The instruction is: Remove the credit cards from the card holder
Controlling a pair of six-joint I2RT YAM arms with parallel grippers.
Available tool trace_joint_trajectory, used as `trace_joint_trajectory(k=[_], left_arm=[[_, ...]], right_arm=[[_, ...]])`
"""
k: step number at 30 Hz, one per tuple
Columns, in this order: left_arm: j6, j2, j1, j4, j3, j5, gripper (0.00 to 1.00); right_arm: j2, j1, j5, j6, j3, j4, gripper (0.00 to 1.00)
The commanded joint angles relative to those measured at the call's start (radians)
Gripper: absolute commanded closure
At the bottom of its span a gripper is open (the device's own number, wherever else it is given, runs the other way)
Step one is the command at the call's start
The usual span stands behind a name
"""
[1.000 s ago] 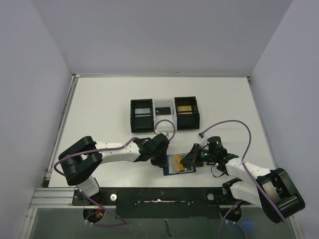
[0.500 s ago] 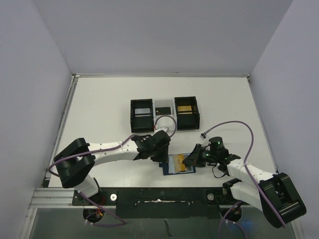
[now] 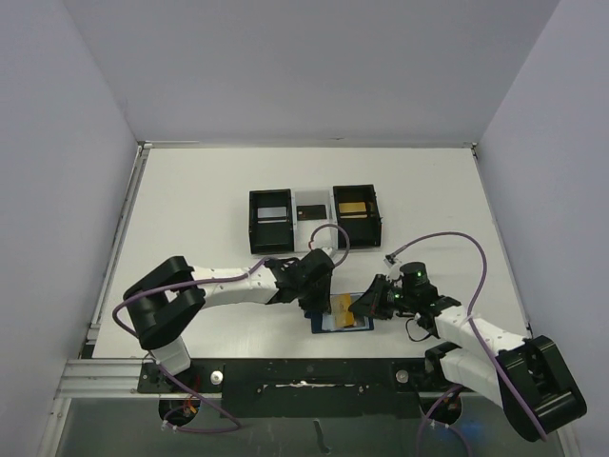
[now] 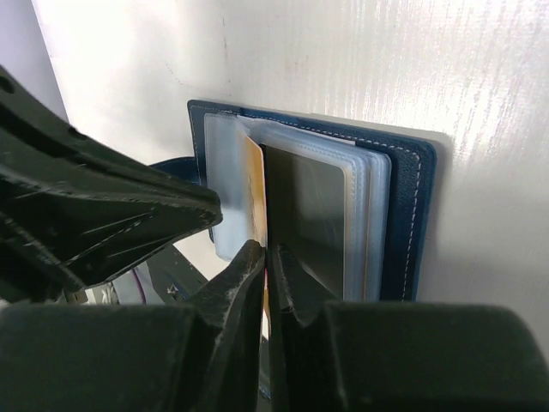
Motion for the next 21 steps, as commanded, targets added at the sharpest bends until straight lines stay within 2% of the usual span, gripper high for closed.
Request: trace_joint_trajectory(k=[1,7,12,21], left_arm=[[-0.016,0.025,-0.003,0.036,-0.023,-0.002,0.99],[-0.026,0.097,-0.014,-0.015,-0.013,-0.041,1.0],[-0.022,0.101,-0.015,-0.075,0.004,-0.087,1.0],[-0.018,0.098,-0.015,-0.081,-0.001,-0.09,1.0]], right_arm=[[-0.016,-0.005,0.0,0.005,-0.016,0.019,0.94],[-0.004,-0.005,-0.031,0.014,-0.018,0.062,0.88],[0.013,-0.005,-0.04,0.03,-0.016,0.114,0.77],[0.09,-0.004,-0.089,0.029,-0.021,0.207,0.74]])
